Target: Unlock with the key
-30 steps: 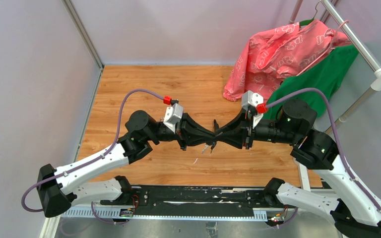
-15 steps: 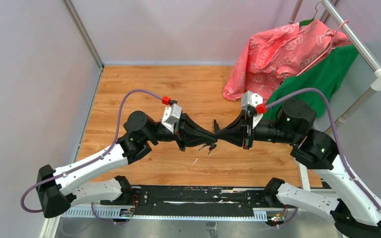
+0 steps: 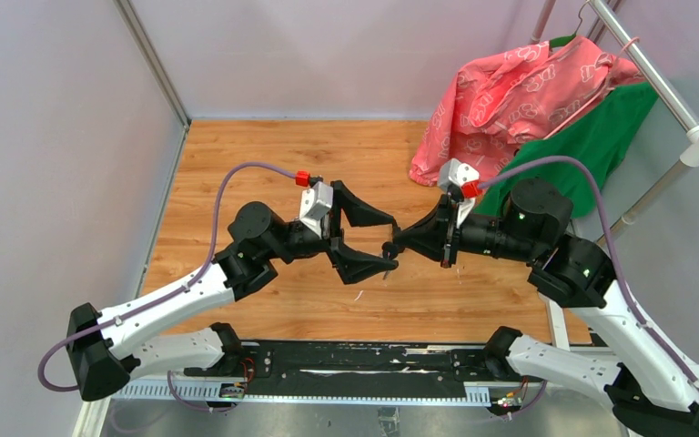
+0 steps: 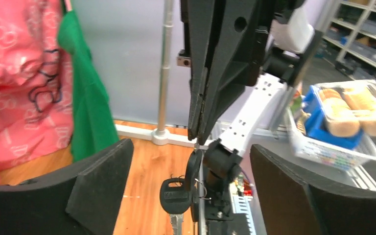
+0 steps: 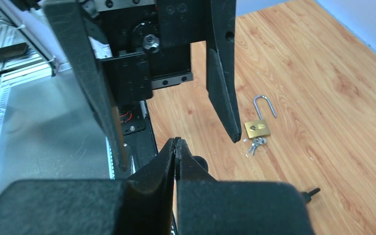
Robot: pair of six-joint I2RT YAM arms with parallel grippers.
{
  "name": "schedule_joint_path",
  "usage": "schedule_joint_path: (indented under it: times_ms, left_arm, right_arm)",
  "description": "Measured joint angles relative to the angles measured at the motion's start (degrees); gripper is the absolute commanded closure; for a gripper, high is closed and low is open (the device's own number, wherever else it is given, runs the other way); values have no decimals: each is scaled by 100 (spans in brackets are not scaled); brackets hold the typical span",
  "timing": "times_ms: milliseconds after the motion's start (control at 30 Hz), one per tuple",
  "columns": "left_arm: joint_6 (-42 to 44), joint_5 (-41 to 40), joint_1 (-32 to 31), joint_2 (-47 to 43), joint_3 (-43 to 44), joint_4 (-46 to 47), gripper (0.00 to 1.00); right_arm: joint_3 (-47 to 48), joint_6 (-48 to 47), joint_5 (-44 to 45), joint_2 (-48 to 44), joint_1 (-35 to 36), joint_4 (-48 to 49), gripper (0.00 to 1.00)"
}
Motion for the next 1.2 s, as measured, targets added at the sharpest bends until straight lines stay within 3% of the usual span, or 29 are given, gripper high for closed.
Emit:
schedule_joint_path:
  times_ms: [333,633,933,1200]
  left_arm:
    - [463,-1731,17,-315,-160,-728,0]
    - [1088,-3585,-79,-463,-951,-651,0]
    - [2264,-4374,-780,-540,-2083,817,8]
    - [3685,-4859,-1346,269,-2833,3217,11]
  right_arm:
    - [168,568,1340,632,0,-317,100]
    - [1196,2037,3254,1768,-17,-1128,100]
    - [1419,3283,3316,2533,-321,-1773,100]
    - [1419,4092,2531,2551,-509,-1818,100]
